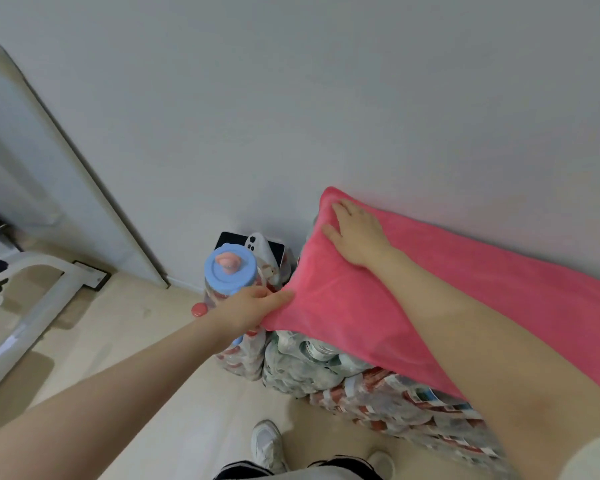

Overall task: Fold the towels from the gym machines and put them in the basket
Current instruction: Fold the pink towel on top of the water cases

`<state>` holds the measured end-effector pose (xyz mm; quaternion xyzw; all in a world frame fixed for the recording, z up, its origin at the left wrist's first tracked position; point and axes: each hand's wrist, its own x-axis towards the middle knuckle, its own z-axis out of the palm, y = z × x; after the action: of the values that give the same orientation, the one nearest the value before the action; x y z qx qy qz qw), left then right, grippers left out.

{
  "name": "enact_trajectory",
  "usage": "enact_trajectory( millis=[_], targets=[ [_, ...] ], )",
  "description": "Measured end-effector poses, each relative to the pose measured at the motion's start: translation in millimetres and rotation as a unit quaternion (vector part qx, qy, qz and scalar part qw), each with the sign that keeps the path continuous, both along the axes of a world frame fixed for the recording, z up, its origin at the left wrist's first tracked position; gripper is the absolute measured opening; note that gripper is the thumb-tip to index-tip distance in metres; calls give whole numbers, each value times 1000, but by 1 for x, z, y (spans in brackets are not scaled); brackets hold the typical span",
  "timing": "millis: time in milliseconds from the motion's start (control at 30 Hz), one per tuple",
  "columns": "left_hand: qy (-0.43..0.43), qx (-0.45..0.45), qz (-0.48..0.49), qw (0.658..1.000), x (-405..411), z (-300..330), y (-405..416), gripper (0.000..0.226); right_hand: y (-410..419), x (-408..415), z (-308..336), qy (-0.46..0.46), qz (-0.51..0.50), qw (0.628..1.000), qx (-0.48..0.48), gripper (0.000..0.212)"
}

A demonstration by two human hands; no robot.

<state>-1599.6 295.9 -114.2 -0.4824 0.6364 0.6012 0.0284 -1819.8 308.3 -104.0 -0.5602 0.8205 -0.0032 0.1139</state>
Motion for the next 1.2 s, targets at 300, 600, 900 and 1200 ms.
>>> enact_trajectory(
  millis=[300, 600, 900, 1200],
  targets=[
    [126, -174, 21, 976, -9, 20, 33, 13, 48, -2, 16, -17, 6, 991, -131, 54],
    [197, -219, -42, 955, -85, 42, 88, 9, 165, -51, 17, 3, -112, 982, -149, 48],
    [245, -247, -158, 924, -183, 37, 220, 14, 332, -101, 1, -9, -273, 950, -152, 47],
    [251, -248, -212, 911, -243, 16, 323, 10, 441, -130, -13, -231, -500, 801, -234, 33]
  ],
)
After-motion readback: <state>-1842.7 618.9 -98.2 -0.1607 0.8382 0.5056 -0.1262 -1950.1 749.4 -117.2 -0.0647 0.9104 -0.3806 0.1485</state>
